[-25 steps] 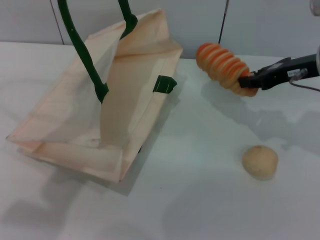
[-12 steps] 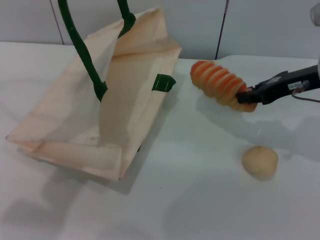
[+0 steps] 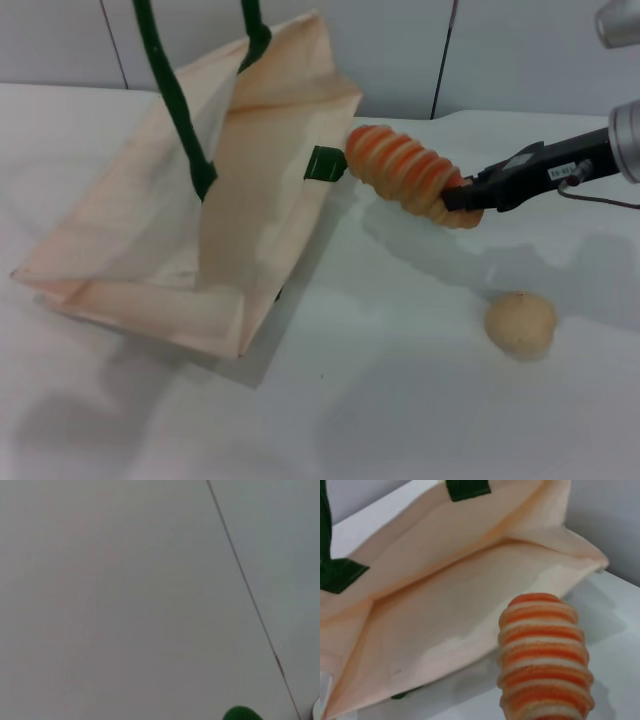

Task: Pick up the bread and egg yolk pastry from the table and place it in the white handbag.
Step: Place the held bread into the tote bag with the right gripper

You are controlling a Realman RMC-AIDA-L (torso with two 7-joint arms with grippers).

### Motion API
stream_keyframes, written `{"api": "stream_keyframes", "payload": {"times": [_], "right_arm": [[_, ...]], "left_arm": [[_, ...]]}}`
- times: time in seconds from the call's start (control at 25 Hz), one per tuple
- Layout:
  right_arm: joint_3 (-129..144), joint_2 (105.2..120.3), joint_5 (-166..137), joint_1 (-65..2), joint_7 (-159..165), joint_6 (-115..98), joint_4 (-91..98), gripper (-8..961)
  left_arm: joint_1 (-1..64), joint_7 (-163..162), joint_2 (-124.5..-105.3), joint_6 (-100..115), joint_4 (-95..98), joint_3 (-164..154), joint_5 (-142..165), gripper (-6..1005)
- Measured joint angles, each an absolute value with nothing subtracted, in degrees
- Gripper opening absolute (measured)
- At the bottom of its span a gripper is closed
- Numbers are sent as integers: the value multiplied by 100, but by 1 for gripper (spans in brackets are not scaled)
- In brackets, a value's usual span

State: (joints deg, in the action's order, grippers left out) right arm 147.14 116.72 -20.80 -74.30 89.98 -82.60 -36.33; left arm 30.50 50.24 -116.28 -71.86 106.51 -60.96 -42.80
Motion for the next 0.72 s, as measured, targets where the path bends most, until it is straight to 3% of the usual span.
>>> {"api": "stream_keyframes", "payload": {"times": [0.72], "right_arm": [[14713, 11662, -2092, -7576, 8989, -8159, -3079, 226]], "left_arm": [[3258, 5002, -11628, -6761, 10302, -6867, -4344, 114]]}}
